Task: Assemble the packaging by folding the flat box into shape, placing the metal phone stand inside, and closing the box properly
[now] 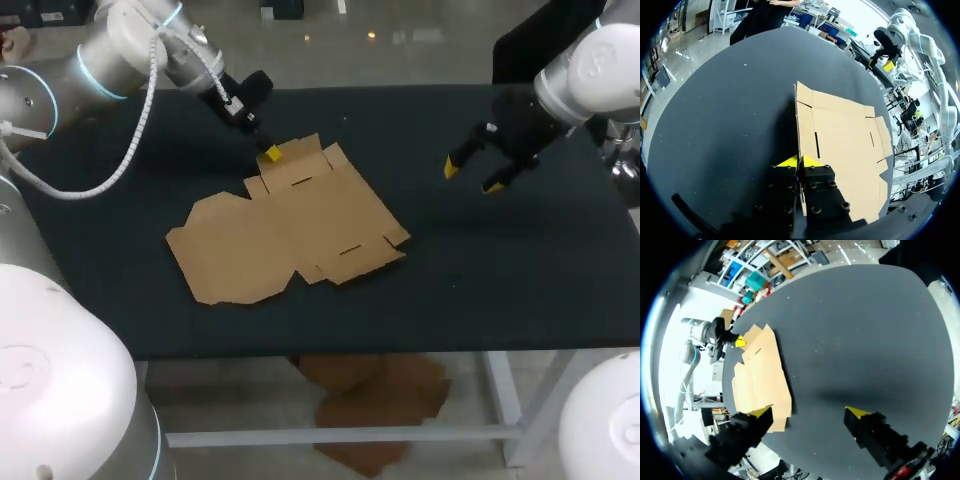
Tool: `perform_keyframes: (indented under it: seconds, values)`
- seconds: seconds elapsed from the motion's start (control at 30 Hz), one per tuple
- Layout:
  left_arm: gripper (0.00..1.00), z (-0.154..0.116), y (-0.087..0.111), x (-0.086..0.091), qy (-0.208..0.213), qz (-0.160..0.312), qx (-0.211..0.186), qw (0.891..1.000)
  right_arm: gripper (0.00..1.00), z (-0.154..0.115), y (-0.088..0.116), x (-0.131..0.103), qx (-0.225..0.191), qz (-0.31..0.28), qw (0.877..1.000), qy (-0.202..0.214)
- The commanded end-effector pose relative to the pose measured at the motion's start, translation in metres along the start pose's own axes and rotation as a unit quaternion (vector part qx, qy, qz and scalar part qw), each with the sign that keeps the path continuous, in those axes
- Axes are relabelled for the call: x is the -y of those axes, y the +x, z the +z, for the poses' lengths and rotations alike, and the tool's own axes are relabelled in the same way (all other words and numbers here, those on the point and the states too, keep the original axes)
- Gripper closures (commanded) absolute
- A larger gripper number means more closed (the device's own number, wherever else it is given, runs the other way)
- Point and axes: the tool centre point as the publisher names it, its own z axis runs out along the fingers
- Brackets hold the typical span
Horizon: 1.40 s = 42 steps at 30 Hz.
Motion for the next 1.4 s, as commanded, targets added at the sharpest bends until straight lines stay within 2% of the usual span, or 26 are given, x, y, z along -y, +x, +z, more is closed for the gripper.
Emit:
perform_keyframes:
  seconds: [0.03, 0.1, 0.23, 0.27, 0.3, 0.33, 0.4, 0.57, 0.77, 1.0, 1.13, 1.2, 1.4]
  values:
    - [1.0, 0.007, -0.008, 0.014, -0.242, 0.066, -0.059, 0.966, 0.0, 0.0, 0.0, 0.0, -0.001, 0.0, 1.0, 0.001]
    - [1.0, 0.011, -0.006, 0.017, -0.262, 0.086, -0.057, 0.96, 0.0, 0.0, 0.0, 0.0, -0.001, 0.0, 1.0, 0.001]
    - [1.0, 0.022, -0.004, 0.023, -0.289, 0.097, -0.056, 0.951, 0.0, 0.0, 0.0, 0.0, -0.001, 0.0, 1.0, 0.001]
    - [0.58, 0.024, -0.003, 0.023, -0.292, 0.097, -0.052, 0.95, 0.0, 0.0, 0.0, 0.0, -0.001, 0.0, 1.0, 0.001]
    - [0.05, 0.026, -0.003, 0.023, -0.292, 0.093, -0.047, 0.951, 0.0, 0.0, 0.0, 0.0, -0.001, 0.0, 1.0, 0.001]
    - [0.0, 0.027, -0.002, 0.022, -0.291, 0.09, -0.038, 0.952, 0.0, 0.0, 0.0, 0.0, -0.001, 0.0, 1.0, 0.001]
    - [0.0, 0.026, -0.001, 0.02, -0.275, 0.08, -0.029, 0.958, 0.0, 0.0, 0.0, 0.0, -0.001, 0.0, 1.0, 0.001]
    - [0.0, 0.009, 0.003, 0.008, -0.19, 0.054, -0.01, 0.98, 0.0, 0.0, 0.0, 0.0, -0.001, 0.0, 1.0, 0.001]
    - [0.0, -0.008, 0.005, -0.01, -0.1, 0.021, -0.005, 0.995, 0.0, 0.0, 0.0, 0.0, -0.001, 0.0, 1.0, 0.001]
    - [0.0, -0.01, 0.008, -0.022, -0.005, -0.028, 0.023, 0.999, 0.0, 0.0, 0.0, 0.0, -0.001, 0.0, 1.0, 0.001]
    - [0.0, -0.007, 0.008, -0.029, 0.04, -0.039, 0.018, 0.998, 0.0, 0.0, 0.0, 0.0, -0.001, 0.0, 1.0, 0.001]
    - [0.0, -0.005, 0.007, -0.029, 0.05, -0.048, 0.024, 0.997, 0.0, 0.0, 0.0, 0.0, -0.001, 0.0, 1.0, 0.001]
    - [0.0, -0.008, 0.003, -0.032, 0.056, -0.045, 0.011, 0.997, 0.0, 0.0, 0.0, 0.0, -0.001, 0.0, 1.0, 0.001]
